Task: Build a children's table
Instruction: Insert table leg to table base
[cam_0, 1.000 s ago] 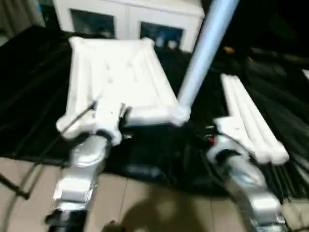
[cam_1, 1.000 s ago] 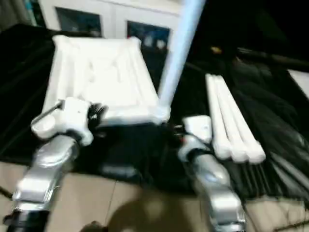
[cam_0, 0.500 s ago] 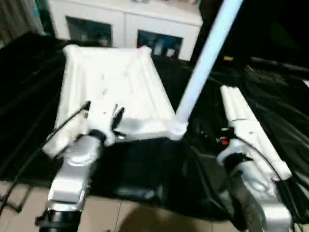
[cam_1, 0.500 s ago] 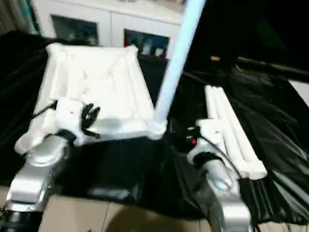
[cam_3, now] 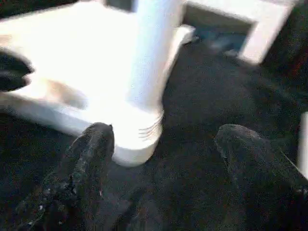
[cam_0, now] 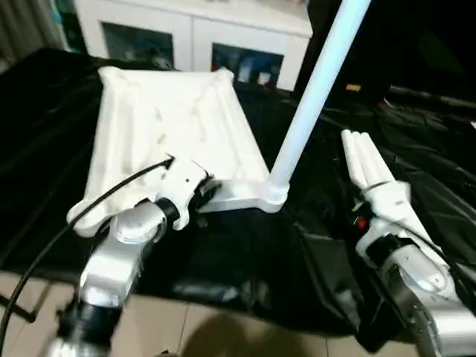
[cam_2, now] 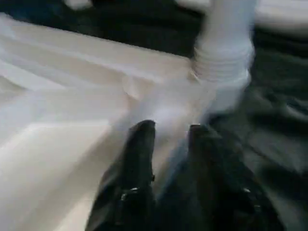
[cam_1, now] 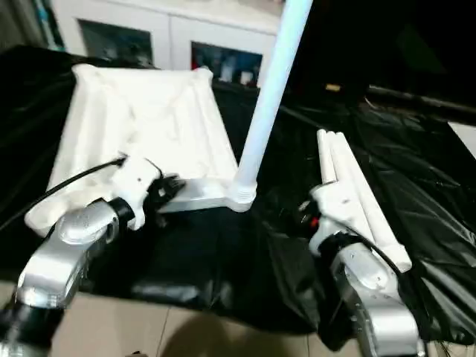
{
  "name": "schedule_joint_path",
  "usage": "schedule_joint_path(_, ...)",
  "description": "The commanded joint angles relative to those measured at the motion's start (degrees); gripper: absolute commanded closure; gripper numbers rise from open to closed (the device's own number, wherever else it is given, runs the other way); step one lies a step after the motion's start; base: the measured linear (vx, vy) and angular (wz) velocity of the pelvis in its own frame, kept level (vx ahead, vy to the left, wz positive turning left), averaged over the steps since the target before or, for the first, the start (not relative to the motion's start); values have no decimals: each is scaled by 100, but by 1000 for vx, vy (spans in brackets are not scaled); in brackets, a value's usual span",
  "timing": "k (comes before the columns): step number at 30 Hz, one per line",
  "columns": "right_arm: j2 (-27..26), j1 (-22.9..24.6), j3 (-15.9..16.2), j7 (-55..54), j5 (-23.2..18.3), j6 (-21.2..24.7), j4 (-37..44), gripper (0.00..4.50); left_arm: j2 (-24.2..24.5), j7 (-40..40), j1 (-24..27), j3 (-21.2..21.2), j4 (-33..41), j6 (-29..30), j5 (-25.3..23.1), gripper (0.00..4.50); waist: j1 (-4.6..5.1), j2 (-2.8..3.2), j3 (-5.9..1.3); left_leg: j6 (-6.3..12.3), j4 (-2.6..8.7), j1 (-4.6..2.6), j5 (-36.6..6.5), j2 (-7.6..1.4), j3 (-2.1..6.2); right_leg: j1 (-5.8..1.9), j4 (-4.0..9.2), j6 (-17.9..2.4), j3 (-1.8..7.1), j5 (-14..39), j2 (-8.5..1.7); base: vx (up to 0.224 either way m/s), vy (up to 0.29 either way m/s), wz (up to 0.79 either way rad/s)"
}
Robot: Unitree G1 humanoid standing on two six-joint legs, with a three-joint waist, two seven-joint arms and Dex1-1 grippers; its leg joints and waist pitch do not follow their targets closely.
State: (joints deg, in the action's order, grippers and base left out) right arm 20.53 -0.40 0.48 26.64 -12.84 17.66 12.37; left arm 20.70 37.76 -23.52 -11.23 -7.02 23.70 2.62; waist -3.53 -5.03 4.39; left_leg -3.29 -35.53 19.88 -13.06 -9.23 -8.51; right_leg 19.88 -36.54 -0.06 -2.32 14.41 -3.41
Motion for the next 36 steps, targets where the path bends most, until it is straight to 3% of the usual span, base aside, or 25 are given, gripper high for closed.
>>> schedule_joint_path(1, 190, -119, -4, 306, -26, 87, -77, 76, 13, 379, -270, -231, -275, -27, 1, 274, -10, 41, -201, 61, 579, -86, -1112, -403, 113, -85, 553, -1040, 326, 1312, -539, -70, -4, 4)
schedule_joint_path(2, 292, -158, 16, 444, -60, 102, -107, 76, 3, 551, -444, -298, -455, -10, 6, 269, -15, 36, -224, 58, 576, -75, -1041, -409, 113, -99, 540, -1045, 319, 1249, -542, -70, -4, 4)
schedule_joint_path(3, 480, -211, 75, 686, -140, 105, -145, 76, -7, 828, -751, -467, -817, -167, -105, 269, -23, 31, -201, 76, 589, -55, -1018, -402, 98, -72, 561, -1023, 315, 1273, -542, -54, -1, 1)
schedule_joint_path(5, 543, -223, 94, 796, -174, 114, -152, 76, -17, 879, -904, -551, -1020, -232, -205, 241, -38, 30, -217, 71, 582, -45, -965, -418, 95, -74, 553, -1017, 320, 1181, -558, 0, 0, 0)
schedule_joint_path(6, 614, -223, 126, 946, -222, 127, -130, 76, -55, 920, -1097, -640, -1260, -217, -299, 241, -38, 47, -231, 80, 585, -26, -891, -418, 94, -87, 537, -1053, 311, 1047, -564, 0, 0, 0)
schedule_joint_path(8, 717, -220, 180, 1173, -257, 125, -90, 76, -130, 1046, -1470, -810, -1721, -202, -420, 241, -35, 22, -244, 130, 575, -20, -779, -417, 89, -87, 533, -1076, 307, 862, -555, 0, 0, 0)
schedule_joint_path(9, 758, -217, 211, 1239, -243, 111, -73, 76, -159, 1127, -1647, -910, -1961, -271, -499, 241, -44, 33, -262, 220, 554, -11, -526, -412, 83, -94, 500, -1170, 304, 457, -558, 0, 0, 0)
schedule_joint_path(10, 758, -217, 211, 1239, -243, 111, -73, 76, -159, 1127, -1647, -910, -1961, -271, -499, 241, -44, 33, -262, 220, 554, -11, -526, -412, 83, -94, 500, -1170, 304, 457, -558, 0, 0, 0)
schedule_joint_path(12, 779, -211, 231, 1277, -217, 104, -65, 76, -186, 1221, -1842, -1019, -2285, -401, -610, 241, -49, 16, -316, 410, 509, 30, -2, -401, 74, -141, 402, -1369, 286, -425, -549, 0, 0, 0)
schedule_joint_path(14, 813, -202, 257, 1326, -216, 104, -62, 76, -216, 1337, -2068, -1102, -2719, -432, -687, 241, -59, 17, -361, 519, 471, 19, 241, -387, 64, -147, 354, -1440, 287, -839, -535, 0, 0, 0)
schedule_joint_path(15, 842, -196, 279, 1339, -198, 88, -63, 76, -229, 1420, -2170, -1131, -2935, -475, -707, 241, -69, 38, -397, 659, 428, 43, 604, -380, 65, -157, 276, -1547, 286, -1452, -534, 0, 0, 0)
schedule_joint_path(16, 842, -196, 279, 1339, -198, 88, -63, 76, -229, 1420, -2170, -1131, -2935, -475, -707, 241, -62, 16, -391, 744, 417, 51, 714, -367, 51, -142, 276, -1588, 280, -1651, -518, 0, 0, 0)
schedule_joint_path(17, 874, -187, 296, 1377, -181, 75, -63, 76, -277, 1426, -2377, -1121, -3380, -610, -759, 267, -70, 39, -380, 911, 400, 51, 771, -362, 30, -118, 276, -1719, 271, -1875, -512, 0, 0, 0)
schedule_joint_path(20, 892, -162, 282, 1407, -187, 71, -40, 76, -365, 1242, -2729, -987, -4035, -725, -796, 279, -99, 58, -357, 897, 427, 48, 423, -409, 32, -125, 305, -1809, 268, -1537, -550, 0, 0, 0)
schedule_joint_path(21, 898, -154, 277, 1412, -192, 73, -29, 76, -373, 1205, -2775, -964, -4109, -750, -799, 299, -119, 81, -342, 819, 440, 36, 203, -425, 30, -120, 325, -1825, 270, -1275, -557, 0, 0, 0)
schedule_joint_path(23, 907, -130, 263, 1423, -207, 84, 8, 76, -388, 1190, -2881, -909, -4279, -793, -794, 315, -141, 64, -318, 665, 470, 25, -68, -448, 9, -117, 361, -1818, 279, -910, -566, 0, 0, 0)
schedule_joint_path(25, 910, -116, 259, 1434, -217, 91, 29, 76, -393, 1261, -2924, -884, -4345, -787, -769, 330, -152, 88, -307, 577, 486, 20, -176, -457, 8, -109, 376, -1795, 283, -778, -569, 0, 0, 0)
schedule_joint_path(30, 937, -68, 253, 1473, -249, 104, 78, 76, -396, 1595, -3073, -857, -4631, -905, -735, 363, -184, 92, -297, 486, 505, 7, -265, -458, 4, -98, 392, -1733, 289, -682, -573, 0, 0, 0)
schedule_joint_path(36, 951, -104, 269, 1524, -242, 67, 14, 76, -341, 1768, -3184, -900, -4884, -1045, -815, 407, -185, 90, -313, 542, 500, 27, -132, -456, 10, -114, 363, -1757, 287, -978, -583, 0, 0, 0)
